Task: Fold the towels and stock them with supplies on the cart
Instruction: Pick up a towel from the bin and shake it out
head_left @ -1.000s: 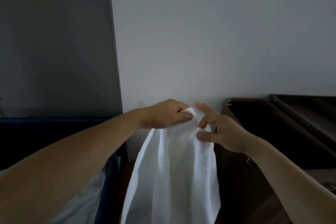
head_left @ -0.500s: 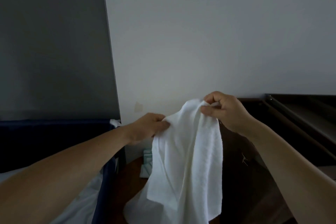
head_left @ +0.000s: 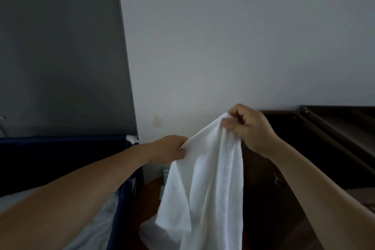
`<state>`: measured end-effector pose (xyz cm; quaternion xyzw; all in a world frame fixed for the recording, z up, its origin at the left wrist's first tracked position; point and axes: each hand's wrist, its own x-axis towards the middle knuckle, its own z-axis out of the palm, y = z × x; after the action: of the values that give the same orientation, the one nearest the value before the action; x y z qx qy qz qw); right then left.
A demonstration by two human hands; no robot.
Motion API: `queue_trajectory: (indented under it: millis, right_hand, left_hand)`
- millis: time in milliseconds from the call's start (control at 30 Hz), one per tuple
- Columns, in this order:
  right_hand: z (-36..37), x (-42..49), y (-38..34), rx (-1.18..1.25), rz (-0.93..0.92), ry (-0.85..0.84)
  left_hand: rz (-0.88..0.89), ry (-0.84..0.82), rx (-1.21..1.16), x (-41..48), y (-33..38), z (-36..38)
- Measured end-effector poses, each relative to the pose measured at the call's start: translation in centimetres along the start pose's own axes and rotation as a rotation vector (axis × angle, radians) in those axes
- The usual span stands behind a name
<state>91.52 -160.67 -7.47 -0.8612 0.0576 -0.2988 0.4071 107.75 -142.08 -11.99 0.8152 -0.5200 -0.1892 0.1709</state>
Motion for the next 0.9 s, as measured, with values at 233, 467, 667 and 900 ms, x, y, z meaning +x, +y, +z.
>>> queue_trajectory:
  millis: [233, 467, 667, 900]
  right_hand:
    - [-3.2, 0.4, -0.1, -0.081, 0.047, -0.065]
    - [0.4, -0.7, 0.7, -0.168, 0.045, -0.308]
    - [-0.4, -0.7, 1.6, -0.141, 0.045, -0.159]
    - [-2.8, 0.5, 1.8, -0.134, 0.007, 0.139]
  left_hand:
    - [0.021, 0.144, -0.405, -1.1, 0.5, -2.6]
    - [0.255, 0.095, -0.054, 0.6, 6.3, -4.1]
    - [0.16, 0.086, -0.156, 0.3, 4.1, -2.6]
    - [0.033, 0.106, -0.226, -1.1, 0.0, -2.9]
